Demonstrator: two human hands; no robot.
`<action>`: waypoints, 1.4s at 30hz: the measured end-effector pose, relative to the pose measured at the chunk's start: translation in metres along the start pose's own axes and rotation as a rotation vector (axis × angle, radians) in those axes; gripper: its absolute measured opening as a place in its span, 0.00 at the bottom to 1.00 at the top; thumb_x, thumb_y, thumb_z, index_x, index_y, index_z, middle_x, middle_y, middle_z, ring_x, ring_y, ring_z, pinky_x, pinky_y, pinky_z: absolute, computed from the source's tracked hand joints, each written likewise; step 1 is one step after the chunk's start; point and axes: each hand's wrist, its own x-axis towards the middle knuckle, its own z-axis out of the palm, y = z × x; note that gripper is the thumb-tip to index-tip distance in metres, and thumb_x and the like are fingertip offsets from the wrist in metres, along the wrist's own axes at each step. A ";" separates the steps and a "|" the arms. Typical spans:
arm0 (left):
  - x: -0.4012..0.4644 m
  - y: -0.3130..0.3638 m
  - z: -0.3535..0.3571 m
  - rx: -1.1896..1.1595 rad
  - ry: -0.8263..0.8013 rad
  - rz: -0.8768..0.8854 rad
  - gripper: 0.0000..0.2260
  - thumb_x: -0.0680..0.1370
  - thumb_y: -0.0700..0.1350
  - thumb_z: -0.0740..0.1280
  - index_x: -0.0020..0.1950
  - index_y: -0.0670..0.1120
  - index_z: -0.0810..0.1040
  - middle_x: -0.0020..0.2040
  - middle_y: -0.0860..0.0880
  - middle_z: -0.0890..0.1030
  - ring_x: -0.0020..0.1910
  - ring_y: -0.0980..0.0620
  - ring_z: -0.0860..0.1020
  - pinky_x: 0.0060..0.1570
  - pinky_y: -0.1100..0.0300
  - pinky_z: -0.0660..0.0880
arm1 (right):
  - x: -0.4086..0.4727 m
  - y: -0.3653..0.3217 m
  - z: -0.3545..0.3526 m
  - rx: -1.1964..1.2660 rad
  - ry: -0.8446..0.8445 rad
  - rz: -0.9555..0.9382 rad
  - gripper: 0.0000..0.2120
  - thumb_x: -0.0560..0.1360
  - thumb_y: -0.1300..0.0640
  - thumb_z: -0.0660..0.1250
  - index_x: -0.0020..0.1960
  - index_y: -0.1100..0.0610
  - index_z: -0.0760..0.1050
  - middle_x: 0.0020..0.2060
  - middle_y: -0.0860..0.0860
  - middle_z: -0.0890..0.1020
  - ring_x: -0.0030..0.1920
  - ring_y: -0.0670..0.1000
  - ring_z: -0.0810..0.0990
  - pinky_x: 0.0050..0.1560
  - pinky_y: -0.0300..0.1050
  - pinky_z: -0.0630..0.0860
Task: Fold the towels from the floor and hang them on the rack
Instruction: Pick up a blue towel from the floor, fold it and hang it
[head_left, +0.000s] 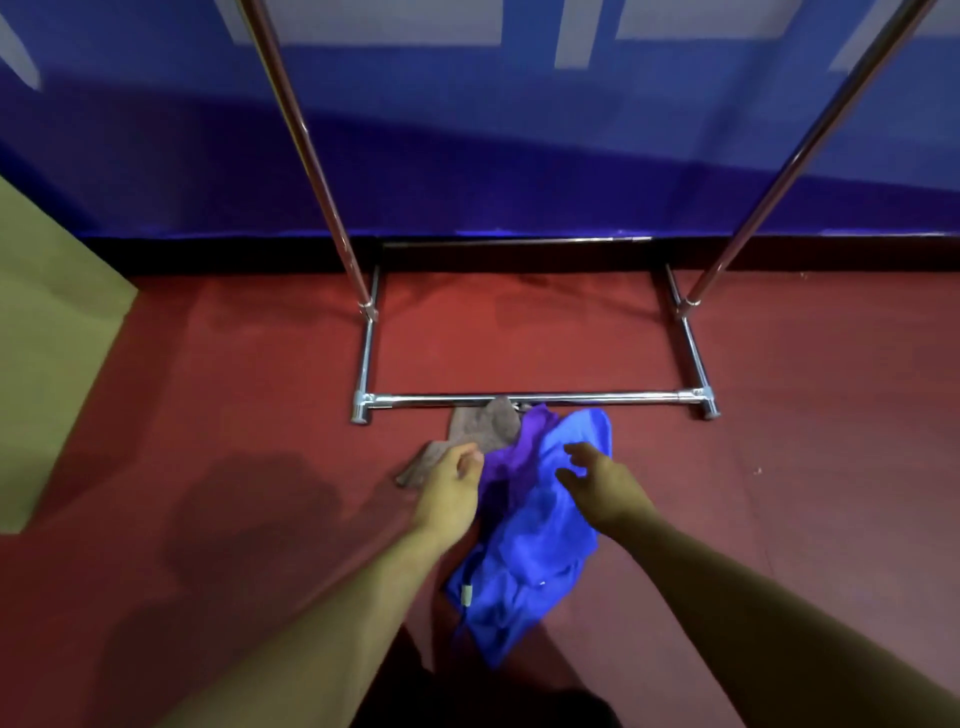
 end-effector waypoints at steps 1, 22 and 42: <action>-0.004 -0.004 0.006 0.001 -0.009 -0.023 0.12 0.74 0.65 0.62 0.52 0.64 0.78 0.60 0.48 0.82 0.60 0.47 0.81 0.63 0.40 0.77 | 0.005 0.011 0.013 -0.001 -0.021 0.045 0.24 0.80 0.50 0.65 0.74 0.56 0.69 0.67 0.55 0.79 0.66 0.58 0.78 0.64 0.49 0.72; 0.024 -0.062 0.052 0.076 -0.026 -0.122 0.18 0.77 0.57 0.65 0.65 0.53 0.78 0.56 0.49 0.84 0.56 0.47 0.82 0.60 0.43 0.78 | 0.072 0.033 0.079 0.357 0.209 0.453 0.13 0.76 0.49 0.72 0.38 0.57 0.76 0.41 0.59 0.84 0.49 0.60 0.82 0.49 0.47 0.73; -0.033 0.130 -0.049 0.118 -0.016 0.127 0.16 0.83 0.52 0.63 0.64 0.42 0.79 0.60 0.44 0.83 0.60 0.45 0.81 0.64 0.51 0.75 | -0.003 -0.108 -0.041 0.877 0.217 0.045 0.03 0.80 0.61 0.60 0.48 0.57 0.71 0.41 0.54 0.74 0.44 0.51 0.71 0.46 0.47 0.69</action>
